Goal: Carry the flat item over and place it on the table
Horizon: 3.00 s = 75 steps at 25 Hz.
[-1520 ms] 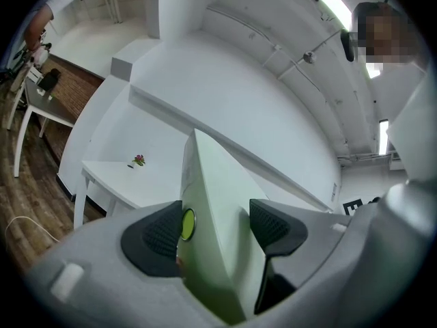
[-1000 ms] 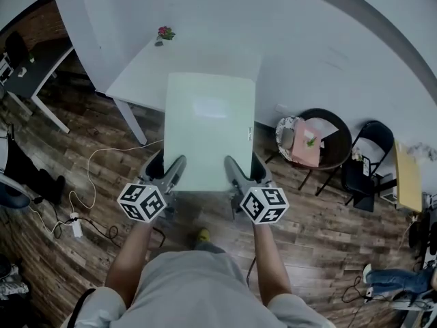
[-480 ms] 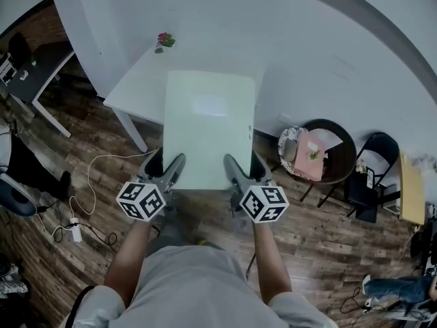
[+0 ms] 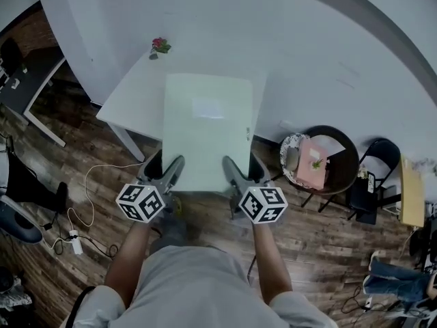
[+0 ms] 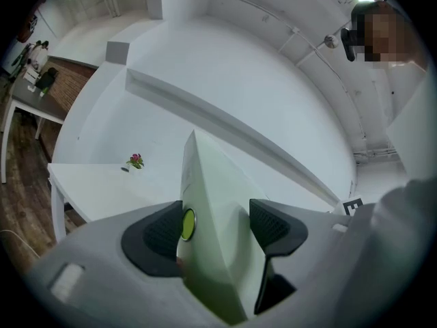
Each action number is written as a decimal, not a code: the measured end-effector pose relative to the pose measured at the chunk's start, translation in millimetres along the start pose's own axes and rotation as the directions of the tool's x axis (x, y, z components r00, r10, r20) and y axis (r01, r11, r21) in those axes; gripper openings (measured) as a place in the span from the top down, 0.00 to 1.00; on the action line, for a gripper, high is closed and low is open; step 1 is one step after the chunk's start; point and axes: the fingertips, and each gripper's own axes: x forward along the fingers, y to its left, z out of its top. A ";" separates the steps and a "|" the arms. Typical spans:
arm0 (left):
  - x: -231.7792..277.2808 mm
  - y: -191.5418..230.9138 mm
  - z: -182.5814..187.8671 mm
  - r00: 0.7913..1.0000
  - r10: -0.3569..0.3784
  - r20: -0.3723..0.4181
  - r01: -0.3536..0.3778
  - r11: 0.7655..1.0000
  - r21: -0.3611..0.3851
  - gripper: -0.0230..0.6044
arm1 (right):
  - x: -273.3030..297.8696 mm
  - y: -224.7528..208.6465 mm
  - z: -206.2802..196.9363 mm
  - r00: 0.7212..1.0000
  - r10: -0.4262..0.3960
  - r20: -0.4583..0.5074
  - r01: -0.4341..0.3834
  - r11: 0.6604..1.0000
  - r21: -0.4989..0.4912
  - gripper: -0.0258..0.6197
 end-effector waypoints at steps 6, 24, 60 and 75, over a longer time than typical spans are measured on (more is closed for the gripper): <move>45.8 49.8 24.9 1.000 -0.014 -0.028 0.014 1.000 -0.021 0.48 | 66.8 -6.1 10.8 0.999 -0.028 -0.018 0.028 1.000 0.010 0.44; 174.6 200.1 105.7 0.990 -0.122 -0.071 0.119 0.992 -0.048 0.48 | 257.6 -7.6 44.9 0.990 -0.143 0.007 0.143 0.990 0.004 0.44; 305.3 226.1 35.0 0.964 -0.080 -0.254 0.053 0.992 -0.114 0.48 | 318.9 -137.4 10.2 0.972 -0.189 -0.141 0.206 0.971 0.117 0.44; 311.9 256.5 -29.9 0.929 -0.019 -0.370 -0.049 0.984 -0.173 0.48 | 331.2 -167.8 -53.6 0.940 -0.183 -0.289 0.240 0.955 0.176 0.44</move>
